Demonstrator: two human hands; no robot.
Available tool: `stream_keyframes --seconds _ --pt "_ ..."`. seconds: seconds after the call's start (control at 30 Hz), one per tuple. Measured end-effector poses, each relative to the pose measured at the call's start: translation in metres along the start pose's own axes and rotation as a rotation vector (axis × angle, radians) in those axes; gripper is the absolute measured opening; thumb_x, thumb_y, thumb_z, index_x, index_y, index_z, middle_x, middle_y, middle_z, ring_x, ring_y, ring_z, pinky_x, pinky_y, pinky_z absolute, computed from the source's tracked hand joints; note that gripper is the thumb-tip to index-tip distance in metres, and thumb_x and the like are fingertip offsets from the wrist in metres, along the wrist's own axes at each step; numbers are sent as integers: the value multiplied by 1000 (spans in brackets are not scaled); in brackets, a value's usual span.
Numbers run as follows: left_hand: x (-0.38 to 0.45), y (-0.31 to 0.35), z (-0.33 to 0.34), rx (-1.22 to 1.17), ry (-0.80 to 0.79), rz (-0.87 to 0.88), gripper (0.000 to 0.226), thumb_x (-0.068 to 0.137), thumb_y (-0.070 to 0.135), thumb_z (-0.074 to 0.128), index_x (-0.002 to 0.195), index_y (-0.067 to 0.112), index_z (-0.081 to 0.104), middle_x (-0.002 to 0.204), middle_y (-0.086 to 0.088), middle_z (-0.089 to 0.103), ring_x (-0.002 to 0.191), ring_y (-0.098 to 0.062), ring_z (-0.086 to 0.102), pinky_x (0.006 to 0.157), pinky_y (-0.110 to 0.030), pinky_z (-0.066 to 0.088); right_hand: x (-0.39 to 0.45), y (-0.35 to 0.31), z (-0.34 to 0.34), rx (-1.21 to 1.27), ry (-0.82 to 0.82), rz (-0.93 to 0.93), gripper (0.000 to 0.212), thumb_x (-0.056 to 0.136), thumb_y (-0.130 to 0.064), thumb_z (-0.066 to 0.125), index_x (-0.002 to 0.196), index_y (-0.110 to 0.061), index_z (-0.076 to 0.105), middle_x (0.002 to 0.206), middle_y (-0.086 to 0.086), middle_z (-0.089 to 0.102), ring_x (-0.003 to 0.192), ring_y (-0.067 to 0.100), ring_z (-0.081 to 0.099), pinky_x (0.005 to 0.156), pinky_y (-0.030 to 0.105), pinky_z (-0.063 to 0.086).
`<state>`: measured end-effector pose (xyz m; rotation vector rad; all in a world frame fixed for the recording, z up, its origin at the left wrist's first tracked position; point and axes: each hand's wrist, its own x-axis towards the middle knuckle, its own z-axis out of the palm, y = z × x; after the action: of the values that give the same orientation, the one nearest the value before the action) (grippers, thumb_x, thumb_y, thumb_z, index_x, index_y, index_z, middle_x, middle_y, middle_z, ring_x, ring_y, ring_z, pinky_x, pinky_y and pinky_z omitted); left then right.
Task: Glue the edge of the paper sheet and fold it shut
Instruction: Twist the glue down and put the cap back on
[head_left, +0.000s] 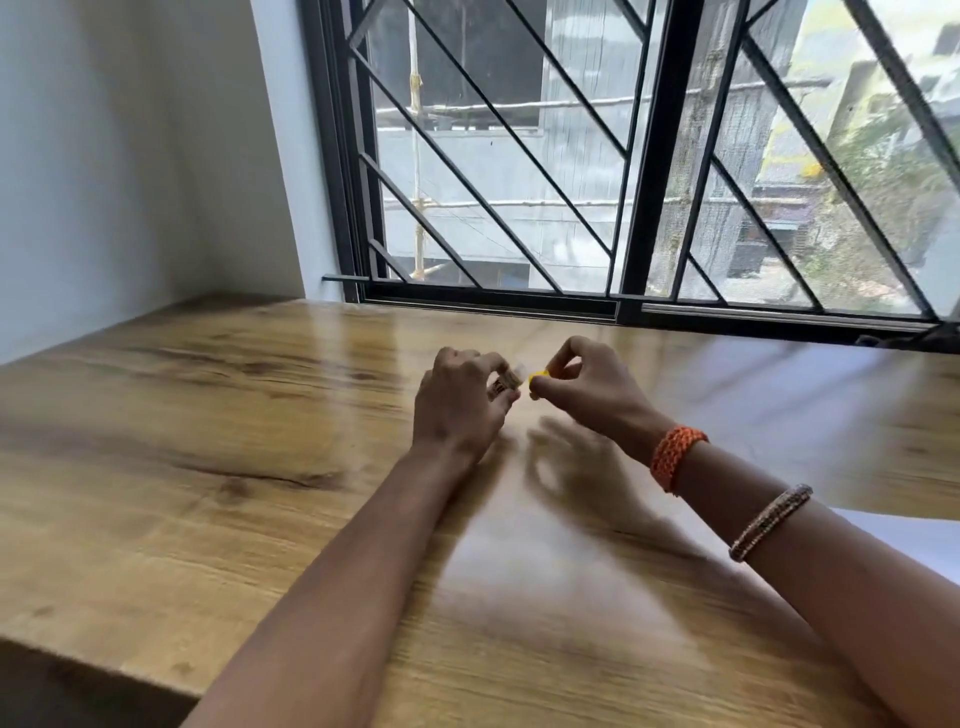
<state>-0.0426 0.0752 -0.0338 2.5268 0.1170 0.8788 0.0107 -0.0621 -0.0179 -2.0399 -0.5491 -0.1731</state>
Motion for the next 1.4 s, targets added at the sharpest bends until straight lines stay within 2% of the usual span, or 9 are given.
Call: stream_keyframes --seconds 0.13,0.27,0.43,0.67,0.8,0.93,1.1,1.27,1.4 --pt "-4 5 0 44 -59 39 20 82 34 62 99 24 58 97 -9 70 94 -34 63 69 -35 45 -3 3 -3 -41 2 -99 21 71 -26 73 80 -14 58 68 5 66 55 14 57 49 25 43" --pt "-6 8 -3 44 0 100 21 82 31 65 101 22 60 94 -8 72 93 -33 64 71 -34 43 -5 4 -9 -68 23 -231 16 77 -15 73 89 -16 63 75 4 68 67 13 63 60 18 50" --pt "-12 15 -8 1 128 237 22 79 23 69 101 19 67 88 -7 74 87 -31 65 72 -32 42 -15 9 -16 -152 100 -373 22 75 -4 75 95 -12 67 84 1 70 79 11 64 60 4 43" --pt "-16 30 -5 -148 209 380 23 74 9 71 97 10 70 85 -7 73 79 -25 60 69 -24 40 -30 10 -41 -60 138 -377 16 75 -3 75 89 -10 69 74 3 68 69 18 66 64 30 55" --pt "-24 41 1 -168 229 420 20 73 8 70 93 10 70 82 -4 73 79 -24 61 70 -30 45 -42 13 -50 -12 85 -377 8 80 -6 72 86 -5 66 70 8 68 62 16 64 63 37 55" --pt "-27 45 4 -162 301 471 22 72 9 71 93 9 71 87 -2 74 84 -17 55 74 -33 50 -49 14 -53 -103 49 -396 8 89 -11 60 83 -7 58 68 13 62 63 29 57 58 42 47" --pt "-27 45 5 -94 381 595 23 74 11 70 97 8 71 93 -2 74 89 -16 49 79 -32 43 -50 13 -50 -69 9 -304 34 99 -24 43 68 -14 54 57 -2 50 51 11 42 52 36 38" --pt "-25 50 5 84 409 651 21 78 15 68 98 12 71 94 0 74 92 -18 51 82 -31 37 -48 -1 -55 185 -152 110 53 102 -40 28 60 -14 47 53 0 41 44 11 40 47 27 40" --pt "-34 66 2 19 226 413 18 79 22 66 96 18 66 87 -2 73 83 -27 63 72 -34 42 -51 -3 -67 135 -211 241 64 97 -57 17 72 -11 54 59 3 51 51 14 49 52 26 43"
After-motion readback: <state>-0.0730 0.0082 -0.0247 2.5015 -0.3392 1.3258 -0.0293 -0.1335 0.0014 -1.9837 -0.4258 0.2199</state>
